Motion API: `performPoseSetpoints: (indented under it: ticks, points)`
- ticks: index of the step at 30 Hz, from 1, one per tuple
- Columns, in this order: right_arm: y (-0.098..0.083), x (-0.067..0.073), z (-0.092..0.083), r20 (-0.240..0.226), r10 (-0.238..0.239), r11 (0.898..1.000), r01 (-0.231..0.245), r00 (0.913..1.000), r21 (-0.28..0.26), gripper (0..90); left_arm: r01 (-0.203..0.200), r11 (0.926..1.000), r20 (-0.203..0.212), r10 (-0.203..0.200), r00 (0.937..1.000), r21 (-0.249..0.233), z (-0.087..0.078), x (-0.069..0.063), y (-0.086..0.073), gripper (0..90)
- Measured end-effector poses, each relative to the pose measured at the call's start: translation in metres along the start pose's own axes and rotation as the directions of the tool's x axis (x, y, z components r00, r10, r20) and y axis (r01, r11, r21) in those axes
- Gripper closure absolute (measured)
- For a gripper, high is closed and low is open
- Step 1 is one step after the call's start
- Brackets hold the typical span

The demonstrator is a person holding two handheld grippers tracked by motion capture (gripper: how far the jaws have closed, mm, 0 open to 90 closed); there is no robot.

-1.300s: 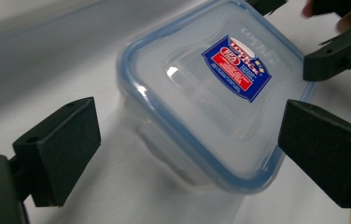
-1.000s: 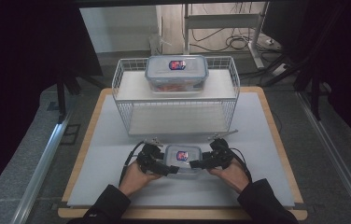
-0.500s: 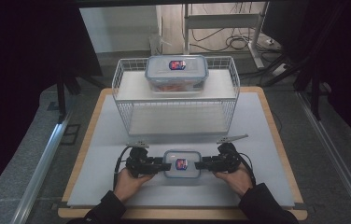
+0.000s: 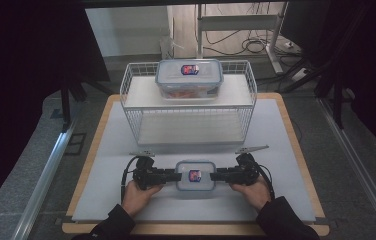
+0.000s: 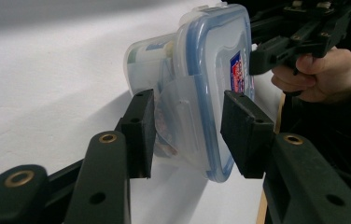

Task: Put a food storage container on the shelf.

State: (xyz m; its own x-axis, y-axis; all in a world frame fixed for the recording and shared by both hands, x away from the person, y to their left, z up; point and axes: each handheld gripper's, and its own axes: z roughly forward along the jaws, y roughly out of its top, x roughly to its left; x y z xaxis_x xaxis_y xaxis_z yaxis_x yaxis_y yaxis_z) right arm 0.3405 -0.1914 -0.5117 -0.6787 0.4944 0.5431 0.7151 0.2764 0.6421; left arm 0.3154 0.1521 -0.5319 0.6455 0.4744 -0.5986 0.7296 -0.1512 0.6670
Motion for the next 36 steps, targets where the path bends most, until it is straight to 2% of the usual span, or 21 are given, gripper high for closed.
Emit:
performPoseSetpoints:
  ticks: [2, 7, 11, 18, 25, 30, 36]
  points:
    - [-0.001, -0.001, 0.003, -0.024, 0.026, 1.000, -0.026, 0.9994, 0.003, 52.7, 0.007, 1.0000, 0.003, -0.007, 1.0000, 0.003, 0.000, 0.000, 0.000, 56.1]
    - [0.001, 0.000, 0.004, -0.009, 0.049, 0.999, -0.049, 0.9988, 0.002, 53.6, 0.024, 0.9997, 0.007, -0.024, 0.9997, 0.000, 0.000, 0.001, -0.001, 56.2]
    - [-0.001, -0.001, 0.003, -0.021, 0.083, 0.996, -0.083, 0.9964, -0.012, 55.3, 0.035, 0.9994, 0.013, -0.035, 0.9993, -0.006, 0.000, 0.002, 0.000, 56.8]
    - [0.001, 0.002, 0.001, -0.005, 0.068, 0.996, -0.068, 0.9977, -0.049, 55.4, 0.028, 0.9988, 0.005, -0.028, 0.9996, -0.039, -0.004, -0.001, 0.008, 57.6]
    - [0.010, 0.012, -0.007, -0.013, 0.039, 0.995, -0.040, 0.9992, -0.096, 55.9, -0.020, 0.9978, -0.005, 0.020, 0.9998, -0.063, -0.015, -0.010, 0.021, 57.5]
    - [0.020, 0.018, -0.013, -0.014, 0.021, 0.993, -0.022, 0.9997, -0.115, 56.0, -0.047, 0.9959, -0.016, 0.046, 0.9988, -0.078, -0.023, -0.017, 0.033, 57.5]
    - [0.045, 0.030, -0.025, -0.003, -0.013, 0.990, 0.012, 0.9999, -0.141, 56.2, -0.068, 0.9924, 0.001, 0.069, 0.9976, -0.102, -0.034, -0.022, 0.050, 57.7]
